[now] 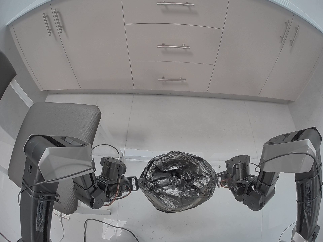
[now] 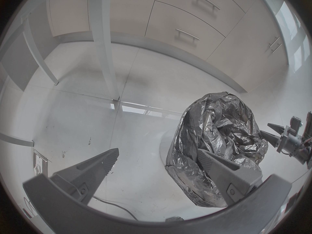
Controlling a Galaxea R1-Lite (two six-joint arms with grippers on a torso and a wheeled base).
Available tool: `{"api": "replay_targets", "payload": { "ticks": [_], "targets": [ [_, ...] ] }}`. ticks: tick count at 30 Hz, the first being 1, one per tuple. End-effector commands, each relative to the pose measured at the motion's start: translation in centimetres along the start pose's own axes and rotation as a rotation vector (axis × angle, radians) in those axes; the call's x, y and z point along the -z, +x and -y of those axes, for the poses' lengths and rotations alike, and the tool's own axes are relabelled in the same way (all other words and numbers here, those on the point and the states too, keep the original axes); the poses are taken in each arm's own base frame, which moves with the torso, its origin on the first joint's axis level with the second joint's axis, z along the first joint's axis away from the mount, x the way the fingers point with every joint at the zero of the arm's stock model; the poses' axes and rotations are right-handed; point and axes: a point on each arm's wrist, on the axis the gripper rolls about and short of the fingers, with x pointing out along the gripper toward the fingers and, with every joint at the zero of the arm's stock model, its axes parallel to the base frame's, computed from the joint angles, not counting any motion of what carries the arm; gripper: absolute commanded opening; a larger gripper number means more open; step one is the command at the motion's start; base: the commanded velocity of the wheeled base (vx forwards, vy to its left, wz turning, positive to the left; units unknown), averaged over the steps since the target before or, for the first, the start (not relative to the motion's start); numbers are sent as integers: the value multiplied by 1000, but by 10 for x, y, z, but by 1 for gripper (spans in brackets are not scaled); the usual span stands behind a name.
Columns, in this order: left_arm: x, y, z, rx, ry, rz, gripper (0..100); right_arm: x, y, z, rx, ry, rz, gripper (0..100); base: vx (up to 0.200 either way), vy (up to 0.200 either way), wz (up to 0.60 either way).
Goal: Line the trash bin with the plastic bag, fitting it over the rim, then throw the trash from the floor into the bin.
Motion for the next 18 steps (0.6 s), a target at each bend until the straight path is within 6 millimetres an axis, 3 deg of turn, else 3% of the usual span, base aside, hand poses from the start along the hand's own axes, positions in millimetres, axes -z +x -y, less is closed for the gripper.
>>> {"api": "replay_targets", "payload": {
  "ticks": [1, 7, 18],
  "targets": [
    [0, 0, 0, -1, 0, 0, 100, -2, -17, 11, -56, 2, 11, 100, 0, 0, 0],
    [0, 0, 0, -1, -2, 0, 100, 1, -10, 24, -137, -34, 4, 100, 0, 0, 0],
    [0, 1, 0, -2, -2, 0, 100, 10, 20, 19, -121, -23, -1, 100, 0, 0, 0]
  ]
}}
